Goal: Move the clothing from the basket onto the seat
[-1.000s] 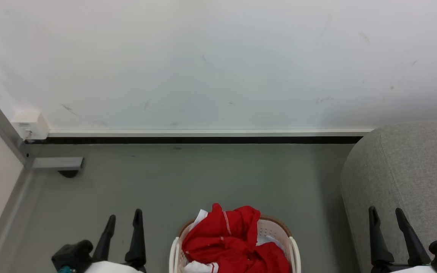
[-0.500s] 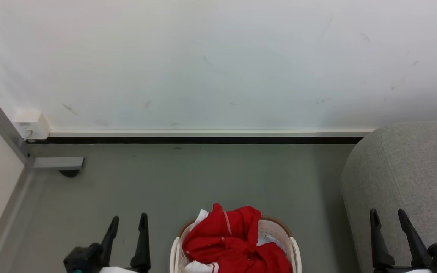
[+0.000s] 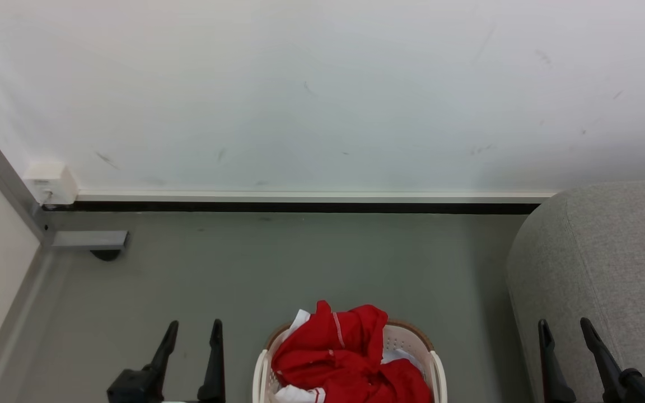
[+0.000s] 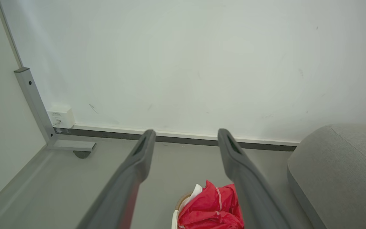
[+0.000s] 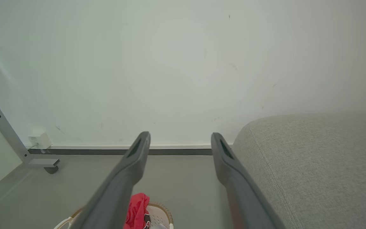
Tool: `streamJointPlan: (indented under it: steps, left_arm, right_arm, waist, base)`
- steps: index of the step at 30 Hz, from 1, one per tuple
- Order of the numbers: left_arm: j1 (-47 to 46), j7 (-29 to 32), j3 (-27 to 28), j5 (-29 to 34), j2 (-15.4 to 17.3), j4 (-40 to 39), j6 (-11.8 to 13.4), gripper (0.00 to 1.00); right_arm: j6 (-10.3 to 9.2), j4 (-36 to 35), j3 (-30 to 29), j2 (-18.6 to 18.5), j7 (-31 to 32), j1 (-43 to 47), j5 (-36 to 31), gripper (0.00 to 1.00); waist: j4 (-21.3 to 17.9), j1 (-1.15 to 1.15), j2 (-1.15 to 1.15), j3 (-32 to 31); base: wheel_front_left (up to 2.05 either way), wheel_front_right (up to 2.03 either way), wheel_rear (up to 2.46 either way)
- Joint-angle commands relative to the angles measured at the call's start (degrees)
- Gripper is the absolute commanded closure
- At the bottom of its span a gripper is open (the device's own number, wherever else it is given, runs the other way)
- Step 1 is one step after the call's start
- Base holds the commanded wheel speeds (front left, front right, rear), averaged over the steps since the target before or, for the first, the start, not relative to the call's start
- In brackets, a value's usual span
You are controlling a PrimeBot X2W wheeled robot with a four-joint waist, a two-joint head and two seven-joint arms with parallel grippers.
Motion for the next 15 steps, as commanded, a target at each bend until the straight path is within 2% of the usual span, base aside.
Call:
streamJointPlan:
  steps: [1, 9, 15]
  left_arm:
    - [0.4, -0.4, -0.1, 1.3, 0.5, 0.0, 0.2, 0.00]
    - [1.0, -1.2, -0.3, 4.5, 0.5, -0.5, 0.5, 0.00]
    - [1.0, -1.2, -0.3, 3.7, 0.5, -0.3, 0.3, 0.00]
  right_arm:
    - [-0.12, 0.2, 0.0, -0.5, -0.5, 0.6, -1.2, 0.00]
    - [-0.13, 0.8, 0.4, -0.5, -1.3, 0.8, -3.4, 0.00]
    - [-0.13, 1.1, 0.5, -0.4, -1.3, 0.6, -2.7, 0.00]
  waist:
    - [0.0, 0.00, 0.00, 0.0]
    - [0.0, 0.00, 0.00, -0.2]
    - [-0.2, 0.00, 0.00, -0.2]
  base:
    - [0.00, 0.00, 0.00]
    - [0.00, 0.00, 0.00]
    - [0.00, 0.00, 0.00]
